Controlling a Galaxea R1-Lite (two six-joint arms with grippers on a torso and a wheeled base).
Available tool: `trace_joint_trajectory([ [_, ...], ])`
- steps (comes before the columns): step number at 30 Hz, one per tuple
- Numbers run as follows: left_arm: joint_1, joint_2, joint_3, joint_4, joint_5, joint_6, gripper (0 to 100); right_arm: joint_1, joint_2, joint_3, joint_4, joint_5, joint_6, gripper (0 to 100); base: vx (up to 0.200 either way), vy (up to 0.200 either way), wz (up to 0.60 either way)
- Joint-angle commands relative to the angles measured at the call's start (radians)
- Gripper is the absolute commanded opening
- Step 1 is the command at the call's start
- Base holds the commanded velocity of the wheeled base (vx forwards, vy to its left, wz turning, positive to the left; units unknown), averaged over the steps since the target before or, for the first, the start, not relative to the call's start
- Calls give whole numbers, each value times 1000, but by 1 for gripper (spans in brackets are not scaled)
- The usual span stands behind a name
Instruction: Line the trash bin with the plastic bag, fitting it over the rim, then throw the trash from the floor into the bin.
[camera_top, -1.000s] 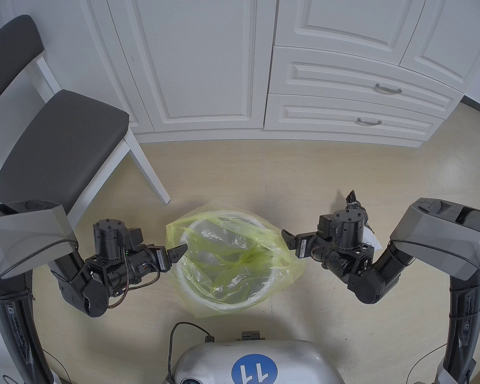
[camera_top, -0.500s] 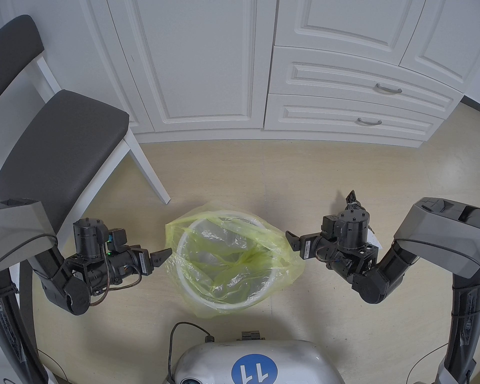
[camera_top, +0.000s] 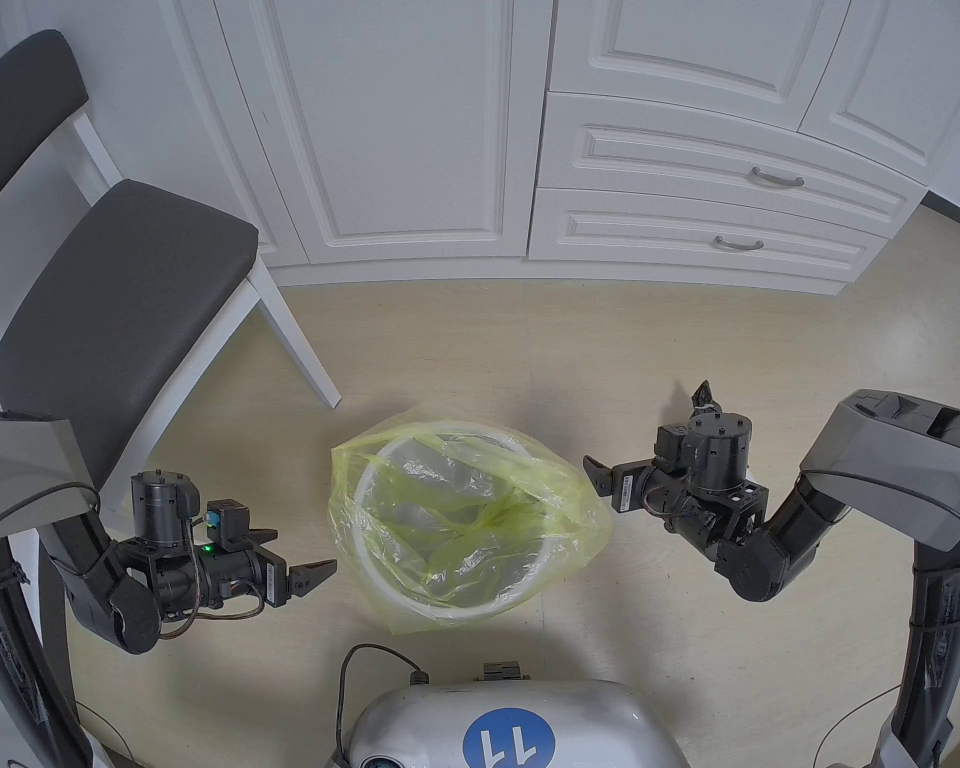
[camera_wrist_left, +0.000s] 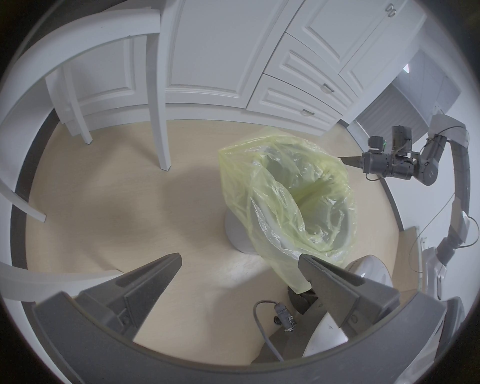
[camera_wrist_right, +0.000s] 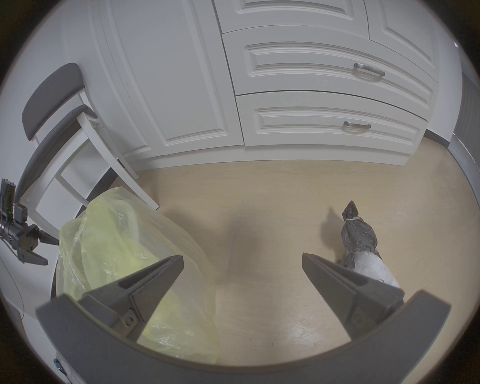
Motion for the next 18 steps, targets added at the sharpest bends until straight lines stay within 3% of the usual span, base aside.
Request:
trace_joint_trajectory([
  [1, 8, 16, -10, -19, -24, -16, 100, -2, -9, 5, -5, 0, 0, 100, 0, 0, 0],
  [4, -17, -4, -27, -74, -17, -97, 100, -3, -15, -9, -8, 0, 2, 100, 0, 0, 0],
  [6, -70, -53, -12, -185, 2, -196, 100, -11, -23, -16, -6, 0, 2, 100, 0, 0, 0],
  [7, -70, -53, -12, -185, 2, -196, 100, -11, -23, -16, -6, 0, 2, 100, 0, 0, 0],
  [8, -118, -64, -26, -229, 72, -286, 100, -15, -15, -42, 1, -1, 8, 100, 0, 0, 0],
  [14, -147, 125, -225, -130, 290, -370, 100, -15, 18, -55, 3, -7, 8, 100, 0, 0, 0],
  [18, -147, 190, -305, -68, 328, -444, 100, -17, 28, -61, 3, -7, 8, 100, 0, 0, 0],
])
